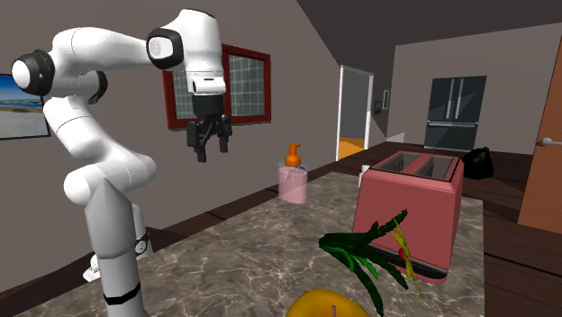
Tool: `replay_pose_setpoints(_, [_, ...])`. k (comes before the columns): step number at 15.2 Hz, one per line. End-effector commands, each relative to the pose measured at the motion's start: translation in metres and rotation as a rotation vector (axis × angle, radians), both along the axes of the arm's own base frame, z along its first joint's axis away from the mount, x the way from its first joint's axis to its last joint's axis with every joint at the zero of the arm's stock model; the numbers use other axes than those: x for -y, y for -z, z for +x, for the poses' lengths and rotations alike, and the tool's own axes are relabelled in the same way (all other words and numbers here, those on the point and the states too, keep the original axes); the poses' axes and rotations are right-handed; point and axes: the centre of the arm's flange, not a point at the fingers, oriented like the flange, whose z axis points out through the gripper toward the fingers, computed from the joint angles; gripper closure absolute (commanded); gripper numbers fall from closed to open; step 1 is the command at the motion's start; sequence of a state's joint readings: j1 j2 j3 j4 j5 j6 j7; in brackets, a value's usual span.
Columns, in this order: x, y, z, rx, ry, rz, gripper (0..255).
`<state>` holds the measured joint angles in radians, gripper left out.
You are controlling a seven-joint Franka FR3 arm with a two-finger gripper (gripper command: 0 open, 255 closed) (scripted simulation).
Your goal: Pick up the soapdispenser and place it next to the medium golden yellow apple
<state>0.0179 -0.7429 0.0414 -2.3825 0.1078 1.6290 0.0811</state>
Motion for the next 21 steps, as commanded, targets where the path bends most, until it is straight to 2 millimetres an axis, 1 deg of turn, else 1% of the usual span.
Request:
replay_pose_setpoints(1, [0.0,0.0,0.0,0.0,0.0,0.0,0])
replay_pose_setpoints(11, [-0.127,0.024,0.037,0.013,0.066,-0.023,0])
replay_pose_setpoints(21, [-0.251,0.049,0.082,0.026,0.132,-0.046,0])
